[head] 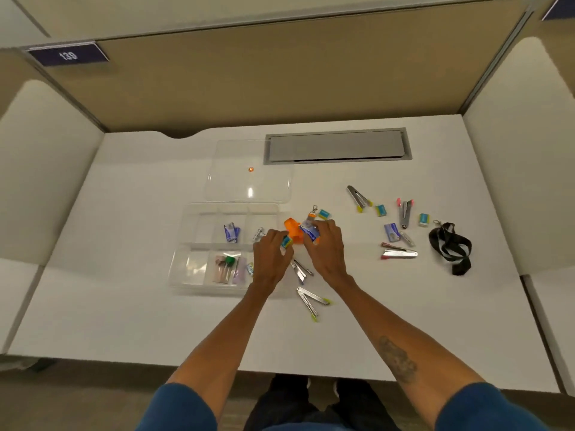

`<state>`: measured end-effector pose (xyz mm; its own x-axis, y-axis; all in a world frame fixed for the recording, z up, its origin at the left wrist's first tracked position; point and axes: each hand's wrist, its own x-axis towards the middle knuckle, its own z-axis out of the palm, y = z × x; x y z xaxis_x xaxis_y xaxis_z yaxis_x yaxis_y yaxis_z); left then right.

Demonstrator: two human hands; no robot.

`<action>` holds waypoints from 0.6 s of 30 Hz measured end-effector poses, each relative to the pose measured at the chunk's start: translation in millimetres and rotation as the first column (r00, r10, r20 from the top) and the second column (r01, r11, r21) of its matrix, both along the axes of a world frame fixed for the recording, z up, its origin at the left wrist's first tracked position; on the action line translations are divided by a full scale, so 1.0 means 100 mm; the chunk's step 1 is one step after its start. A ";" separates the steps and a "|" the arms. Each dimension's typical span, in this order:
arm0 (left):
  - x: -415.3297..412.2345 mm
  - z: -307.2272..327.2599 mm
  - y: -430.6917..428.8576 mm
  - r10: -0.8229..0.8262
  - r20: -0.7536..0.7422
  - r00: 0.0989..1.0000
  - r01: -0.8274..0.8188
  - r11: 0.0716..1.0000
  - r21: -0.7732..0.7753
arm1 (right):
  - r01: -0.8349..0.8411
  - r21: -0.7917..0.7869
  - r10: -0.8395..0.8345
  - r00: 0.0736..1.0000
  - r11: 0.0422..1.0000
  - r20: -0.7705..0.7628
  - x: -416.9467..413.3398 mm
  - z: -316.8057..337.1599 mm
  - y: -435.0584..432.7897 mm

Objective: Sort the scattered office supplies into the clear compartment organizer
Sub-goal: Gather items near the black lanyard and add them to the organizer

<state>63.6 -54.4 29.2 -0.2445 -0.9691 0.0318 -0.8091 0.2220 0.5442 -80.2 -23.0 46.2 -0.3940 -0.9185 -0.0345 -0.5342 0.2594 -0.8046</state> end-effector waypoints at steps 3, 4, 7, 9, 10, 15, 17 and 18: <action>0.40 -0.05 0.08 0.056 0.010 0.998 -0.057 0.998 0.027 | -0.096 -0.012 0.096 0.995 0.995 0.018 0.34 0.01 -0.16; 0.50 -0.07 0.10 0.054 0.017 0.998 -0.055 0.998 0.034 | -0.133 -0.006 0.133 0.991 0.991 0.017 0.43 0.00 -0.20; 0.72 -0.10 0.14 0.043 0.054 0.998 -0.047 0.997 0.065 | -0.207 0.003 0.206 0.978 0.978 0.023 0.69 -0.02 -0.31; 0.78 -0.12 0.14 0.047 0.086 0.995 -0.053 0.996 0.073 | -0.234 0.012 0.234 0.972 0.972 0.022 0.82 -0.04 -0.37; 0.81 -0.14 0.14 0.043 0.104 0.994 -0.051 0.996 0.077 | -0.244 0.025 0.244 0.970 0.969 0.015 0.88 -0.05 -0.40; 0.96 -0.22 0.15 0.047 0.124 0.991 -0.054 0.997 0.057 | -0.292 0.079 0.298 0.950 0.953 -0.093 1.13 -0.05 -0.57; 1.02 -0.22 0.13 0.072 0.110 0.991 -0.077 0.996 0.044 | -0.292 0.099 0.303 0.944 0.951 -0.132 1.25 -0.05 -0.66; 1.07 -0.21 0.12 0.076 0.111 0.991 -0.081 0.996 0.041 | -0.291 0.109 0.304 0.942 0.951 -0.143 1.31 -0.06 -0.70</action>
<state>170.3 -42.7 7.8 -0.1673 -0.9853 -0.0350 -0.8783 0.1328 0.4592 50.7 -93.1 40.5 -0.1100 -0.9909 -0.0773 -0.7145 0.1329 -0.6869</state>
